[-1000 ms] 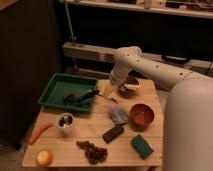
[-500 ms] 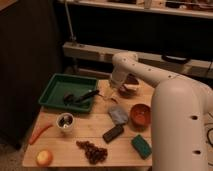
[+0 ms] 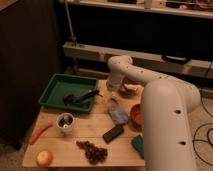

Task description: Place fork in red bowl

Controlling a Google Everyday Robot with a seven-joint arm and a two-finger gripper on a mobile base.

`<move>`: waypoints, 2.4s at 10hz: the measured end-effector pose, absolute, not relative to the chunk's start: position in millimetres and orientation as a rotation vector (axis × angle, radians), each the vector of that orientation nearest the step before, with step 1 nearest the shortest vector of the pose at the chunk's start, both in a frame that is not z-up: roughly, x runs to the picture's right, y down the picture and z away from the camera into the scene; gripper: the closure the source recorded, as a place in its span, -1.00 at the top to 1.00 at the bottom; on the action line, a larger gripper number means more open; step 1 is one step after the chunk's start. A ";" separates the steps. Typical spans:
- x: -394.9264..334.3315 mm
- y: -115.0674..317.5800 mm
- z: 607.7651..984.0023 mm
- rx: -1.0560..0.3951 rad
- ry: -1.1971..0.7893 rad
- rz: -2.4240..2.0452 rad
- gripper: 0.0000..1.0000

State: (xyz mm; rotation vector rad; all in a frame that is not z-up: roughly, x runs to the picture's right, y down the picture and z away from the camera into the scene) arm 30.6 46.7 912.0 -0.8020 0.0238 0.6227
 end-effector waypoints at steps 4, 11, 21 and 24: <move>35.6 63.0 932.7 -0.822 0.051 0.605 0.60; 51.8 76.4 950.9 -0.849 0.078 0.603 -0.59; 142.0 8.4 817.2 -0.799 0.137 0.781 -0.97; 200.6 34.8 787.2 -0.827 0.159 0.839 -0.97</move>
